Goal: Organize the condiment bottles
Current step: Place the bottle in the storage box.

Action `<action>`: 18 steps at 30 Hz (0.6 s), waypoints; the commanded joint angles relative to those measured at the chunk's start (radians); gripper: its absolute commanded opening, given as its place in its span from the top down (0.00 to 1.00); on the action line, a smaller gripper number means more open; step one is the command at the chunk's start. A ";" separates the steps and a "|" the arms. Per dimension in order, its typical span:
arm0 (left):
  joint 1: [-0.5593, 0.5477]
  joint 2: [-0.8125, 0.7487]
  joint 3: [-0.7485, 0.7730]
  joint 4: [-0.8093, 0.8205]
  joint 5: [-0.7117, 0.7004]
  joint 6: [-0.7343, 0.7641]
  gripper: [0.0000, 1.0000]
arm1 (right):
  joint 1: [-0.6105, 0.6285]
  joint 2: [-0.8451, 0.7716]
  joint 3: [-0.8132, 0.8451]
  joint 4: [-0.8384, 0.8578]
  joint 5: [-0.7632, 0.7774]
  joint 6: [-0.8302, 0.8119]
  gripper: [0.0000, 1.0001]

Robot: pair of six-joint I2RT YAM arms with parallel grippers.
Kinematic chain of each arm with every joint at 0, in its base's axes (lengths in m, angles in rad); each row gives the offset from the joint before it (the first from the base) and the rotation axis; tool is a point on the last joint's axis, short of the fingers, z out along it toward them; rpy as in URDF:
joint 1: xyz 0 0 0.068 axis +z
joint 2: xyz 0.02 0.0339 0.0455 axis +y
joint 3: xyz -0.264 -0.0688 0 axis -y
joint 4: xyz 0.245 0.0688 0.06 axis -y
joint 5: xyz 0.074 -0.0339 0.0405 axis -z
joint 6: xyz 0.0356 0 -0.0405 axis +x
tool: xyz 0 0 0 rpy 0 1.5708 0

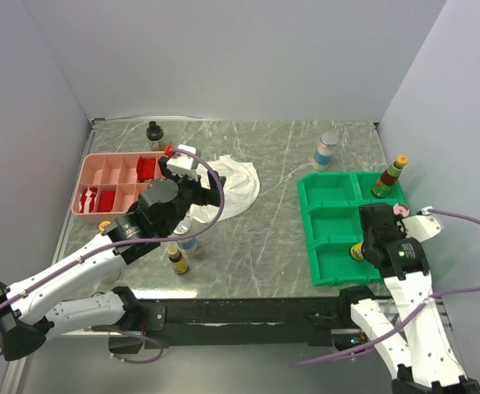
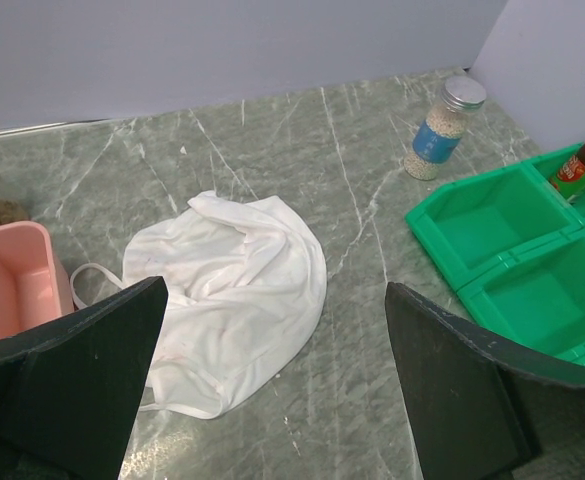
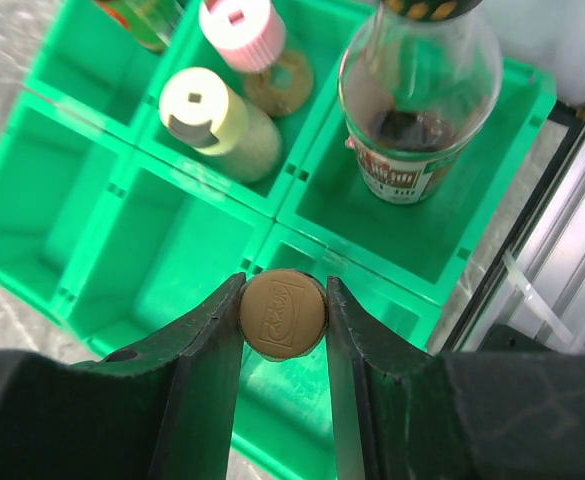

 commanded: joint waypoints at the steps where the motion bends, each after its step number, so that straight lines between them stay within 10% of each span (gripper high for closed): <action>1: -0.010 -0.002 0.001 0.045 -0.018 0.025 0.03 | 0.014 0.024 -0.036 0.063 0.041 0.089 1.00; 18: -0.016 -0.025 -0.002 0.050 -0.030 0.039 0.03 | 0.157 0.131 -0.122 0.101 0.111 0.224 0.94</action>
